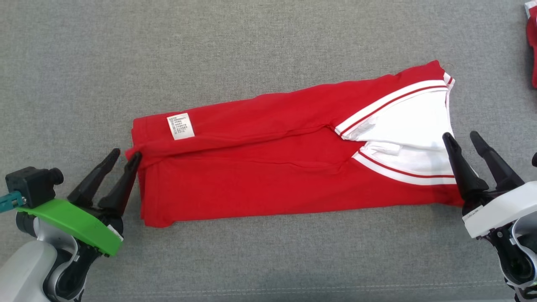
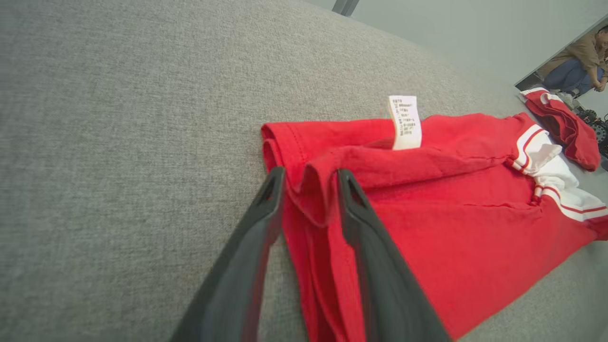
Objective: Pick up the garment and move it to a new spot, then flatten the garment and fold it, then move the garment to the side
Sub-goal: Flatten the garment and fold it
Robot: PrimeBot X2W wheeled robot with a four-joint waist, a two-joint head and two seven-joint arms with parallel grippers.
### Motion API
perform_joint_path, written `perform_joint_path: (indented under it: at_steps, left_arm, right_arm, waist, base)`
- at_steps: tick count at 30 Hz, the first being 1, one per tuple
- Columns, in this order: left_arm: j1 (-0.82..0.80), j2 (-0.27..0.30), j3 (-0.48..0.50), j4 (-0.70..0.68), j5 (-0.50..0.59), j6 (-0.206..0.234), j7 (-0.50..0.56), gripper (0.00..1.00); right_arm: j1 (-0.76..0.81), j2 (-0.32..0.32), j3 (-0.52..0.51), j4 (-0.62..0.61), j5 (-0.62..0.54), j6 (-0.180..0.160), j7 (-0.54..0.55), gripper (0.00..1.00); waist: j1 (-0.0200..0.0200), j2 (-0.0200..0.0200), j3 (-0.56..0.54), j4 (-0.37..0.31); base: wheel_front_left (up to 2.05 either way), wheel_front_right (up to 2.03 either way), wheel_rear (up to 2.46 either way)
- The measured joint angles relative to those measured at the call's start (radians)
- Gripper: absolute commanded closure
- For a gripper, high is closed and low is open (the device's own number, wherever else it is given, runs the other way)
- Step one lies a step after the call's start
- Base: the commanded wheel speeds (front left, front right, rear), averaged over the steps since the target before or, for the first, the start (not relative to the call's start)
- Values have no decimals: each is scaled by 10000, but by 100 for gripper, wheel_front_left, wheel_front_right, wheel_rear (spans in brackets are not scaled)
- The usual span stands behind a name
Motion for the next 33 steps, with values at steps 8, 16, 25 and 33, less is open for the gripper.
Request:
perform_joint_path:
  at_steps: [8, 16, 25, 33]
  left_arm:
    - [62, 69, -13, 148, 44, 0, -90, 0]
    - [468, 119, -82, -65, 142, -6, -339, 0]
    - [612, -104, 660, -268, 1129, 907, -711, 0]
    - [1222, -677, 1521, -717, 2265, 2048, -734, 0]
  right_arm:
    - [115, 113, 75, 44, 21, 15, -96, 0]
    - [135, 245, 161, 472, 58, 31, -320, 0]
    - [417, 228, -167, 909, 36, 12, -589, 0]
    - [517, 82, -360, 1300, -82, -2, -732, 0]
  waist:
    - [0, 0, -173, 5]
    - [0, 0, -473, -102]
    - [0, 0, -1182, -82]
    - [0, 0, -1873, 136]
  base:
    - [0, 0, 0]
    - [0, 0, 0]
    - [0, 0, 0]
    - [0, 0, 0]
